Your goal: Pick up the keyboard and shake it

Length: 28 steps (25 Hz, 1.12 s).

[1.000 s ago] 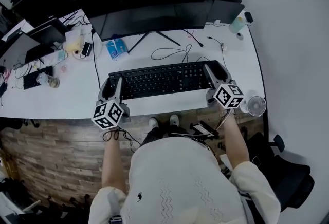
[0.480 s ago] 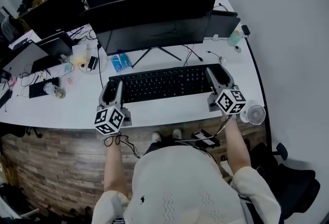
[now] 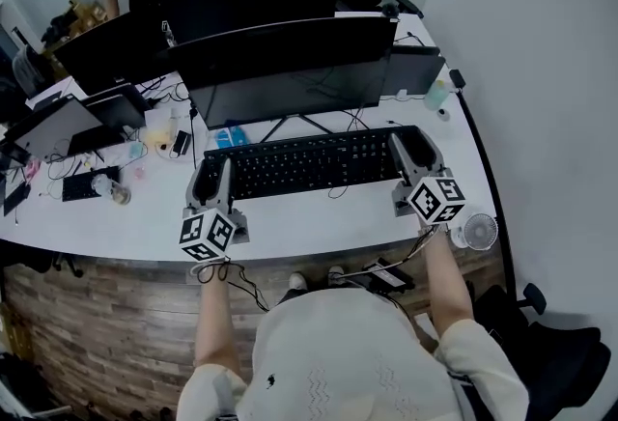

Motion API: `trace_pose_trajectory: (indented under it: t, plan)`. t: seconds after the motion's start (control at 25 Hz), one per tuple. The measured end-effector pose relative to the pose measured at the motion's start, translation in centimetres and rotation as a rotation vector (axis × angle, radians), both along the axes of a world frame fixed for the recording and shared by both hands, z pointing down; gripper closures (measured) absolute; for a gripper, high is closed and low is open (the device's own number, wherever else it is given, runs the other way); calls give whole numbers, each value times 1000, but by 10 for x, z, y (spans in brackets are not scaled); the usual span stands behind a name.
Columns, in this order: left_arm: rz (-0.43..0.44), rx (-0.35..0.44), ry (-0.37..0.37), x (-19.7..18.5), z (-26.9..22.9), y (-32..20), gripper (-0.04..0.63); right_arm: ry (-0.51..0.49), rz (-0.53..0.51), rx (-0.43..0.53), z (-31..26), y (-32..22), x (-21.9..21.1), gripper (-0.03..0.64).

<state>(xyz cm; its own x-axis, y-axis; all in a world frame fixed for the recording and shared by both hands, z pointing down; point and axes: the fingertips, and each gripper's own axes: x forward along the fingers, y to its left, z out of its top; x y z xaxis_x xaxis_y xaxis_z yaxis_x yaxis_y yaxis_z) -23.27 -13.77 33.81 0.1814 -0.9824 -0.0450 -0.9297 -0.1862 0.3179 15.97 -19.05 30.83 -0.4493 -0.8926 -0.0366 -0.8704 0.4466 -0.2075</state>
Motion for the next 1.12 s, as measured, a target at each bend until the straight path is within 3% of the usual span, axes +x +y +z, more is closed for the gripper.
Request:
trace_pose_trajectory:
  t: [0.84, 1.12]
  plan:
    - [-37, 251, -33, 0, -103, 5, 367, -24, -22, 235, -105, 4, 0, 371]
    - [-51, 374, -73, 7, -149, 18, 367, -56, -19, 340, -142, 17, 7, 370]
